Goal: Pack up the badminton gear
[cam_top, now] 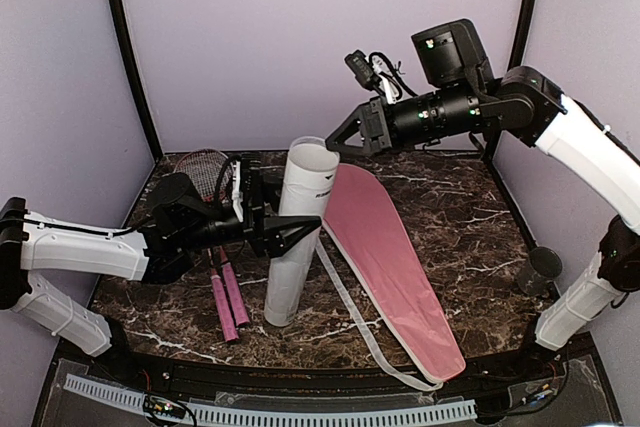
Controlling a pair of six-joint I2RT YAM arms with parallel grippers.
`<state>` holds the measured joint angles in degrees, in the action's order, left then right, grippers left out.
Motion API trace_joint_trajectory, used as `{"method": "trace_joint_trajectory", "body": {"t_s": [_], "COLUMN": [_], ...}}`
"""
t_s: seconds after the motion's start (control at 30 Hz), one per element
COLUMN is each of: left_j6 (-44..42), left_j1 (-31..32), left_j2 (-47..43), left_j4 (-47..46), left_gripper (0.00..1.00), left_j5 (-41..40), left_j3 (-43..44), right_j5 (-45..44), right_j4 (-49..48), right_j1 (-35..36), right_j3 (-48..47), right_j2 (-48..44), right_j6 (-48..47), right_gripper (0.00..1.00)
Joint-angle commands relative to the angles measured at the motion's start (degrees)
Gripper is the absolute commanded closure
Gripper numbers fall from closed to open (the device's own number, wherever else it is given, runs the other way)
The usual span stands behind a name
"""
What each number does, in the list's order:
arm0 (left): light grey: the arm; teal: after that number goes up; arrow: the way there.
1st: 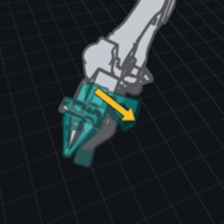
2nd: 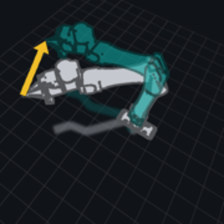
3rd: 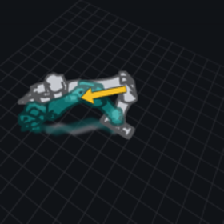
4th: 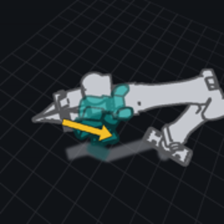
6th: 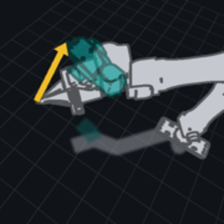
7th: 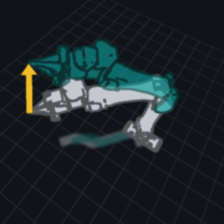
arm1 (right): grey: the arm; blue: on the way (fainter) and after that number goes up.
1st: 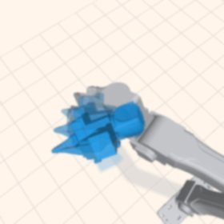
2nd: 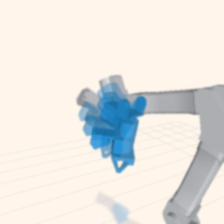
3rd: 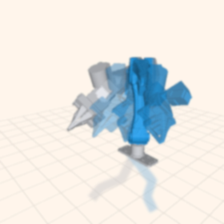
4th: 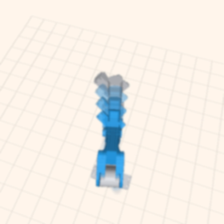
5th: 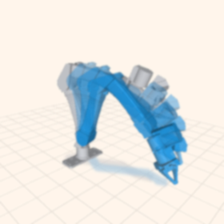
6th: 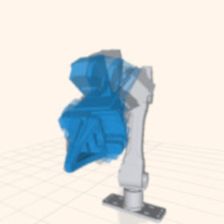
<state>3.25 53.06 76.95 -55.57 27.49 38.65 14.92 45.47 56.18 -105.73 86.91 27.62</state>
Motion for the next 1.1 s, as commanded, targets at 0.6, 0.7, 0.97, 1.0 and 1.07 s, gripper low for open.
{"method": "trace_joint_trajectory", "body": {"t_s": [0.6, 0.7, 0.97, 1.0, 1.07], "left_j6": [0.9, 0.9, 0.1, 0.1, -0.3], "left_j1": [0.3, 0.3, 0.3, 0.3, 0.3], "left_j2": [-0.7, -0.7, -0.4, -0.4, -0.4], "left_j4": [2.6, 2.4, 2.8, 3.0, 3.4], "left_gripper": [0.33, 0.33, 0.32, 0.32, 0.3], "left_j5": [1.6, 1.8, 2.0, 2.0, 2.0], "left_j3": [0.6, 0.4, 0.4, 0.4, 0.4], "right_j5": [-0.1, -0.7, -0.3, -0.1, 0.1], "right_j4": [-4.5, -3.6, -0.8, -0.4, 0.7], "right_j1": [0.3, 0.3, 0.4, 0.4, 0.4], "right_j3": [1.2, 1.8, 2.3, 2.4, 2.5], "right_j2": [1.4, 1.8, 3.2, 3.3, 3.6], "right_j6": [1.3, 1.2, 1.8, 1.9, 2.2], "right_gripper": [0.53, 0.52, 0.52, 0.52, 0.52]}}
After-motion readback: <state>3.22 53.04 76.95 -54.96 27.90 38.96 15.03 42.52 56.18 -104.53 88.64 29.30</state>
